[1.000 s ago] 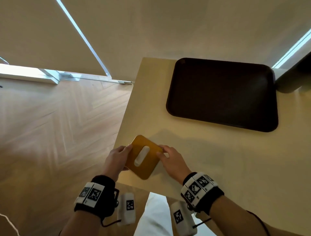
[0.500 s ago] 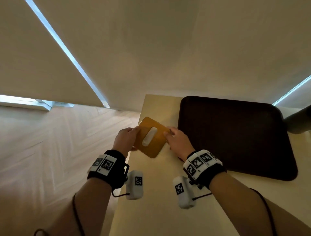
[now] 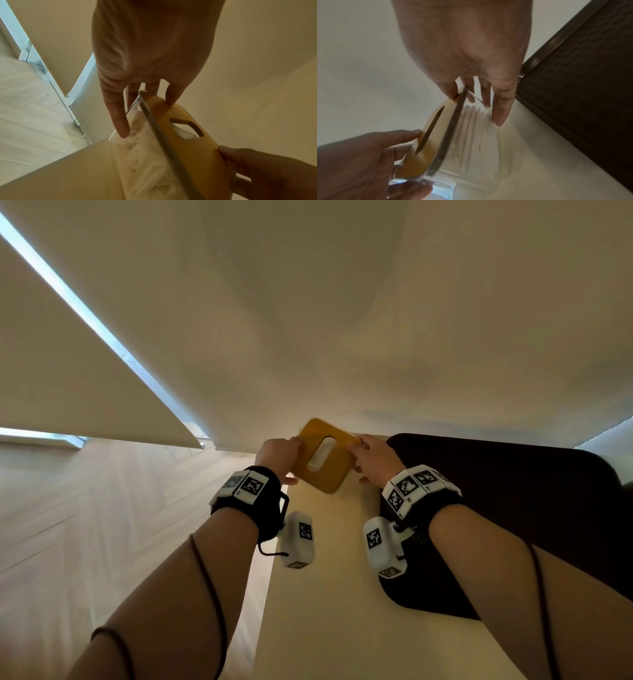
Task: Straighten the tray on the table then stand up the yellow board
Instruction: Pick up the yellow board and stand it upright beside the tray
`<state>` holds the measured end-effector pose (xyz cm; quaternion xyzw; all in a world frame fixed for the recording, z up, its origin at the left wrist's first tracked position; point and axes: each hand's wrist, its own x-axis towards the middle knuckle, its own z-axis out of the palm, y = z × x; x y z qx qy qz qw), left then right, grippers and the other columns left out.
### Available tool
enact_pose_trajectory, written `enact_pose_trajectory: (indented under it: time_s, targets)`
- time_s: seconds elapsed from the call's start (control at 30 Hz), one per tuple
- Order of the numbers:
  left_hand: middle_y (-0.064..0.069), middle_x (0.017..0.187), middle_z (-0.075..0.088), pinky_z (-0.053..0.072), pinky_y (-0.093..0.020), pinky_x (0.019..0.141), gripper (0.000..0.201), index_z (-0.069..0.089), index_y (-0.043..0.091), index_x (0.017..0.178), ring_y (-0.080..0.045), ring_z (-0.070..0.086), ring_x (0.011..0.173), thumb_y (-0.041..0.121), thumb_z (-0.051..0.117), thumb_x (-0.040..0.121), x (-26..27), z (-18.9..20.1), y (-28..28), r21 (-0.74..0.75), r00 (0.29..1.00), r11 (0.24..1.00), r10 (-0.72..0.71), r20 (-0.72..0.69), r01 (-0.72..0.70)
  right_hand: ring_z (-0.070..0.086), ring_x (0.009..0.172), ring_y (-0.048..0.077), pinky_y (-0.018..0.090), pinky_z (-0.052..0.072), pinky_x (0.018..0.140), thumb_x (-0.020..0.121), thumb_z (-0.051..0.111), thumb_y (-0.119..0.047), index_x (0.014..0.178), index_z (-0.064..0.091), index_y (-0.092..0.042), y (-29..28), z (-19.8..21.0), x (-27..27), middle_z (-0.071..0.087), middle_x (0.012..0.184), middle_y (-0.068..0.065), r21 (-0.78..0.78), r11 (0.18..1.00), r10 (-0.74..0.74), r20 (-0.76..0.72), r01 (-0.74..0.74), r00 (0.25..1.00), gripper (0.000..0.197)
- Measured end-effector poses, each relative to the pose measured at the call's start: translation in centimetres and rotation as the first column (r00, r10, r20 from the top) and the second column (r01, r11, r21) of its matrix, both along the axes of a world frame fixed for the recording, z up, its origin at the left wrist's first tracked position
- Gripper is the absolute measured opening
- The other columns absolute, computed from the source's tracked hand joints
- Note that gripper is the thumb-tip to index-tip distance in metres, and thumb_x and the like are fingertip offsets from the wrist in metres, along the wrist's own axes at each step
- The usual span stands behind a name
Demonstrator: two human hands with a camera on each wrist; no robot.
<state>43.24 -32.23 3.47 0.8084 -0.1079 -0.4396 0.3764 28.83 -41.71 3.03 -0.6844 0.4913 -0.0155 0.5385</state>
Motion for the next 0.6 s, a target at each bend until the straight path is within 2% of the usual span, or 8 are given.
enact_pose_trajectory:
  time_s: [0.1, 0.23, 0.43, 0.53, 0.6]
  targets:
    - [-0.01, 0.105, 0.058, 0.059, -0.046, 0.082, 0.023, 0.053, 0.013, 0.098, -0.028, 0.061, 0.09, 0.034, 0.051, 0.091, 0.8, -0.2, -1.3, 0.021, 1.0, 1.0, -0.012, 0.009, 0.012, 0.063, 0.091, 0.035, 0.054, 0.056, 0.084, 0.095, 0.038, -0.034, 0.108, 0.053, -0.012, -1.1, -0.4, 0.9, 0.062, 0.106, 0.017, 0.004, 1.0, 0.0, -0.023, 0.0, 1.0, 0.029]
    - [-0.01, 0.103, 0.057, 0.059, -0.047, 0.082, 0.021, 0.054, 0.014, 0.097, -0.028, 0.06, 0.089, 0.034, 0.052, 0.091, 1.5, -0.7, -2.3, 0.033, 0.999, 0.999, -0.03, 0.018, 0.03, 0.063, 0.093, 0.035, 0.052, 0.057, 0.082, 0.095, 0.038, -0.035, 0.107, 0.053, -0.012, -2.2, -0.6, 1.5, 0.059, 0.099, 0.013, 0.005, 1.0, 0.0, -0.037, 0.0, 0.999, 0.03]
    - [-0.01, 0.103, 0.058, 0.06, -0.045, 0.08, 0.021, 0.054, 0.014, 0.097, -0.028, 0.061, 0.088, 0.033, 0.052, 0.09, 1.9, -1.1, -3.1, 0.04, 0.999, 0.998, -0.04, 0.034, 0.039, 0.064, 0.088, 0.034, 0.046, 0.06, 0.073, 0.095, 0.037, -0.034, 0.106, 0.053, -0.012, -2.9, -1.1, 1.9, 0.061, 0.105, 0.017, 0.009, 1.0, -0.014, -0.045, 0.014, 0.999, 0.029]
    - [-0.01, 0.103, 0.059, 0.059, -0.046, 0.081, 0.022, 0.055, 0.014, 0.096, -0.028, 0.061, 0.089, 0.035, 0.053, 0.089, 2.2, -1.2, -3.1, 0.054, 0.997, 0.997, -0.059, 0.043, 0.057, 0.062, 0.095, 0.035, 0.05, 0.057, 0.083, 0.095, 0.037, -0.035, 0.112, 0.052, -0.013, -2.7, -1.3, 2.1, 0.062, 0.112, 0.018, 0.012, 0.999, -0.035, -0.032, 0.035, 0.999, 0.032]
    - [-0.01, 0.099, 0.058, 0.057, -0.045, 0.084, 0.024, 0.055, 0.013, 0.094, -0.029, 0.058, 0.088, 0.037, 0.052, 0.089, 2.6, -1.0, -3.2, 0.072, 0.993, 0.993, -0.096, 0.072, 0.091, 0.058, 0.106, 0.035, 0.053, 0.051, 0.093, 0.094, 0.04, -0.037, 0.125, 0.046, -0.015, -2.5, -1.5, 2.0, 0.058, 0.124, 0.016, 0.01, 0.996, -0.09, -0.018, 0.09, 0.996, 0.038]
